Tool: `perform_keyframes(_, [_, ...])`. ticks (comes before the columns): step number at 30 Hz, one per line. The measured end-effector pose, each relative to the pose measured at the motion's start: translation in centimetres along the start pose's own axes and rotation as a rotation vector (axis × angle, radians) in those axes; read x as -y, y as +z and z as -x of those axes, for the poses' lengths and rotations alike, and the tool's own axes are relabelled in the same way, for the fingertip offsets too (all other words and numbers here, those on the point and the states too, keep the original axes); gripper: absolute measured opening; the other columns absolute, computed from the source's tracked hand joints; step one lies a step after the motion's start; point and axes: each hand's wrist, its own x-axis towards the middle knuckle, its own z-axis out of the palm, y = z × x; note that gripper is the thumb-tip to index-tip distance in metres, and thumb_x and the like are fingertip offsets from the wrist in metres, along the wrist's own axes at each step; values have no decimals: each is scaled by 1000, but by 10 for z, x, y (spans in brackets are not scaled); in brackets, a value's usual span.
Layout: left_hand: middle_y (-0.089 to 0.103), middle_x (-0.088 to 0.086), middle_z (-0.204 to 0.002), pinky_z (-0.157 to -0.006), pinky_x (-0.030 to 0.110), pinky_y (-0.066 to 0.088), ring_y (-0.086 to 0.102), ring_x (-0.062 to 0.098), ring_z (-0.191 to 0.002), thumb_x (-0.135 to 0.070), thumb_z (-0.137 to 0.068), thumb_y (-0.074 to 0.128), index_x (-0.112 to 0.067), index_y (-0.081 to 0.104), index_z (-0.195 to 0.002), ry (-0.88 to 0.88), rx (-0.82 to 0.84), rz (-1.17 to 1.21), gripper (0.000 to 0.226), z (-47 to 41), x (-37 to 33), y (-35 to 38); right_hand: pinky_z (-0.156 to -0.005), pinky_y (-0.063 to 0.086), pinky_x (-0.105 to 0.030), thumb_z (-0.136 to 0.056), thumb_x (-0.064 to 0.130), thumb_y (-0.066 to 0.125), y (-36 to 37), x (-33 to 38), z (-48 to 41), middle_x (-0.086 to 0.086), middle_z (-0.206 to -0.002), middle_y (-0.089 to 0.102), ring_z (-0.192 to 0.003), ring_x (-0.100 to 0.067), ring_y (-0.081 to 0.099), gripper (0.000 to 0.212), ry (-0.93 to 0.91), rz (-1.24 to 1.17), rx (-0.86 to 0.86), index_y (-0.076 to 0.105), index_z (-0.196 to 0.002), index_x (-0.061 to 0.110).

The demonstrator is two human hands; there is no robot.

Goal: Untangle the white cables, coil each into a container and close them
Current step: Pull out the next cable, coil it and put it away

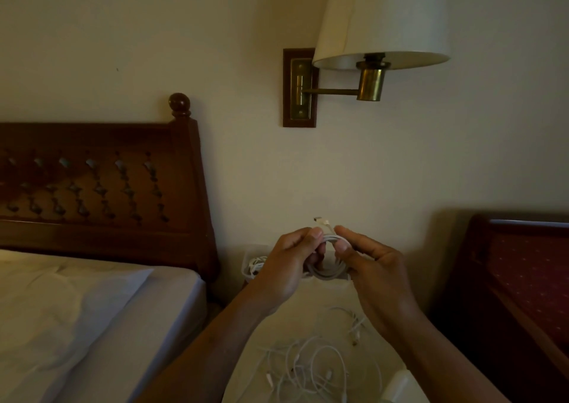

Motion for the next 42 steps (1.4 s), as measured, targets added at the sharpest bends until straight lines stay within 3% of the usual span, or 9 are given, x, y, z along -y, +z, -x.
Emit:
perform_keyframes(5, [39,3,-69,-74,41,35,38,23,-70,-42,-104,49,-15,64,-79,-5,1,19,40,-1,-3,-2,-93,58,-52,-97,6,59,-2,8,0,-9,-112,76,-106,-30,72,26,31,-48,108,75,-116,13])
perform_keyframes(11, [54,7,-67,-71,34,49,54,21,-66,-40,-99,61,-17,72,-72,-169,-13,229,37,-3,-1,0,-73,57,-36,-96,-4,59,-3,8,2,-5,-90,73,-85,-20,70,21,-205,114,140,71,-89,11])
perform_keyframes(14, [61,9,-77,-70,34,52,54,21,-68,-31,-107,54,-13,79,-86,-212,-22,345,37,-4,-1,1,-80,59,-25,-92,-6,66,-3,10,0,1,-99,72,-94,-13,71,27,-444,397,124,78,-106,14])
perform_keyframes(19, [41,0,-59,-68,37,40,47,17,-57,-33,-109,47,-21,71,-74,-182,-82,309,44,-5,-6,6,-75,63,-27,-86,14,77,-3,12,-2,16,-101,77,-95,-6,74,28,-330,321,30,78,-113,22])
perform_keyframes(26, [38,1,-59,-63,34,32,40,15,-54,-28,-108,47,-8,67,-91,-172,-154,372,34,-4,-13,15,-60,62,-24,-90,21,74,-1,8,4,10,-87,79,-79,-11,77,20,-271,241,-11,78,-109,28])
perform_keyframes(31, [32,1,-63,-60,30,28,30,15,-58,-22,-108,44,-8,56,-97,-281,-84,463,21,-1,-20,13,-75,65,-39,-91,9,72,-7,5,3,8,-103,77,-92,-9,74,28,-366,360,-33,75,-117,17])
perform_keyframes(34, [28,2,-66,-60,29,29,29,14,-60,-21,-108,44,-8,47,-105,-308,-12,515,15,-2,-23,9,-79,63,-35,-91,4,70,-12,4,1,5,-105,76,-94,-9,73,32,-446,410,5,73,-121,15])
perform_keyframes(38, [32,2,-68,-62,28,30,31,14,-63,-24,-102,55,-8,57,-90,-300,101,589,21,-5,-24,2,-78,62,-30,-92,6,70,-13,6,-4,7,-100,77,-91,-12,73,32,-421,365,21,74,-118,23])
perform_keyframes(42, [48,3,-70,-60,25,37,49,13,-64,0,-94,61,-8,60,-79,-217,180,517,17,-10,-20,-4,-81,64,-36,-89,7,74,-10,13,-12,10,-99,79,-93,-12,76,25,-301,225,5,79,-110,20])
